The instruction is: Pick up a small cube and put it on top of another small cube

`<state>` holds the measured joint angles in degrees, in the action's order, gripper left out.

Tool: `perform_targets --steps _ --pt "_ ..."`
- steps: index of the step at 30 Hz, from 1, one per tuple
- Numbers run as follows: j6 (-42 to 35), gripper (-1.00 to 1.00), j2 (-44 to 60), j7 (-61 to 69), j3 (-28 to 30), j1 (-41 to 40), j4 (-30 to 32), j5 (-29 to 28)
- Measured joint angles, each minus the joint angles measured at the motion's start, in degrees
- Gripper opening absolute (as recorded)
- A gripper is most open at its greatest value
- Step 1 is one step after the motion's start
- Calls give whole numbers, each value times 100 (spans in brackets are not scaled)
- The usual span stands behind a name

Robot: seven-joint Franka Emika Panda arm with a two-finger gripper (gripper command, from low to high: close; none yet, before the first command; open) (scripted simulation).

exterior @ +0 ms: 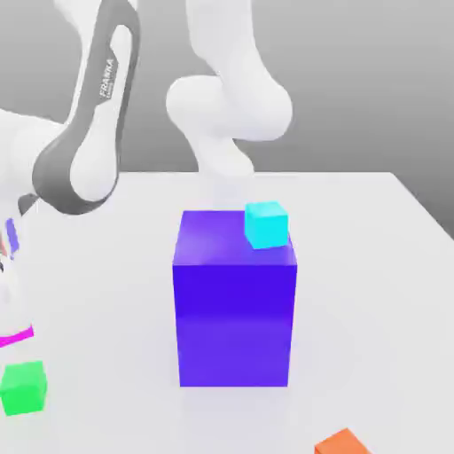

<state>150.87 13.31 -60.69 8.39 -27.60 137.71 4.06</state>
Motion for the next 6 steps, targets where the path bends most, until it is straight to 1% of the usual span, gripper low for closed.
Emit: perform_targets --steps 2,3,6 --pt "338 -100 389 77 -81 -37 -47 117" --pt "465 100 530 106 -113 -58 -59 158" --pt "465 100 530 106 -113 -58 -59 158"
